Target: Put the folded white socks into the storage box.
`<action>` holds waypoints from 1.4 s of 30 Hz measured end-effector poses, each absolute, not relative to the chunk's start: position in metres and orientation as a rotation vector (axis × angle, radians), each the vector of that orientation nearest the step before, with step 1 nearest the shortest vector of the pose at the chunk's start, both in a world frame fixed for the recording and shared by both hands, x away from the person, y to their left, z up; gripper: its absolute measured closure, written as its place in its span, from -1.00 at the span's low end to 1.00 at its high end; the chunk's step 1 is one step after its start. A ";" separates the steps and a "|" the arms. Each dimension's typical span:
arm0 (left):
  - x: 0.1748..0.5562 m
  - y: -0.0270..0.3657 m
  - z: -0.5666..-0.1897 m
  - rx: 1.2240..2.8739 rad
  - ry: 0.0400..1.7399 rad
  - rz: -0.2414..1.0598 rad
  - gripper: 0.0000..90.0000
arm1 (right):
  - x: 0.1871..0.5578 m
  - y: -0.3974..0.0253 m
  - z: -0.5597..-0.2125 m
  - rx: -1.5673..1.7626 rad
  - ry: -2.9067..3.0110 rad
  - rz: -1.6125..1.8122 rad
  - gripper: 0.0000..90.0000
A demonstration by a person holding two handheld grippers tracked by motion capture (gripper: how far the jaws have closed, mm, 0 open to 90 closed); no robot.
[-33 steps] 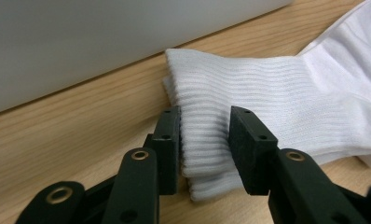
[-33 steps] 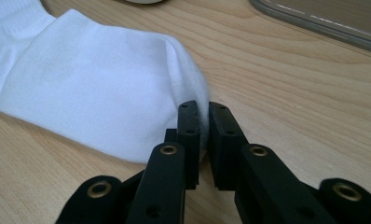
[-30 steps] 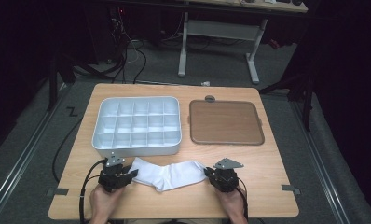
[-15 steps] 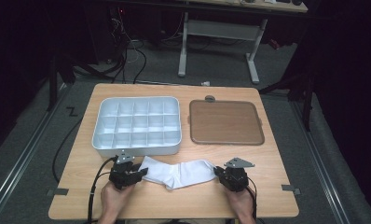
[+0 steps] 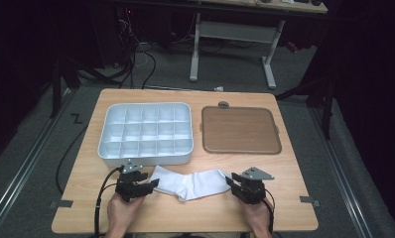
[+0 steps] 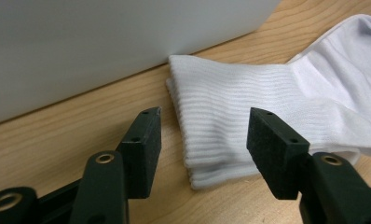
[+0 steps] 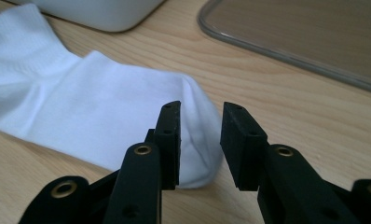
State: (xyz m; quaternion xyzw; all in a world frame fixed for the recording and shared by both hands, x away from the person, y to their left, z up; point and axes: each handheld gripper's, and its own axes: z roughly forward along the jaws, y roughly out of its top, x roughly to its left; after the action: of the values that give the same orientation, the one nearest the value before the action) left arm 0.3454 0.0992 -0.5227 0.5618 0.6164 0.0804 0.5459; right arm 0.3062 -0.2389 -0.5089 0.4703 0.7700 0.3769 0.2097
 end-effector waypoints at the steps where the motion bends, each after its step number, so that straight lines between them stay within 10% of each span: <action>1: 0.345 0.099 -0.523 1.323 1.472 0.185 0.00 | 0.306 -0.236 -0.507 1.295 2.144 1.067 0.54; 22: 0.341 0.090 -0.532 1.361 1.485 0.269 0.35 | 0.322 -0.134 -0.516 1.093 2.418 1.187 0.62; 42: 0.346 0.096 -0.528 1.344 1.485 0.155 0.77 | 0.318 -0.121 -0.530 1.024 2.453 1.071 0.58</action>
State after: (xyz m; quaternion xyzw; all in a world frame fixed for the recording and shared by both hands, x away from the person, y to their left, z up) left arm 0.3465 0.0961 -0.5283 0.5647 0.6238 0.0653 0.5364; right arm 0.3175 -0.1208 -0.5296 0.3539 0.8479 0.3701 0.1374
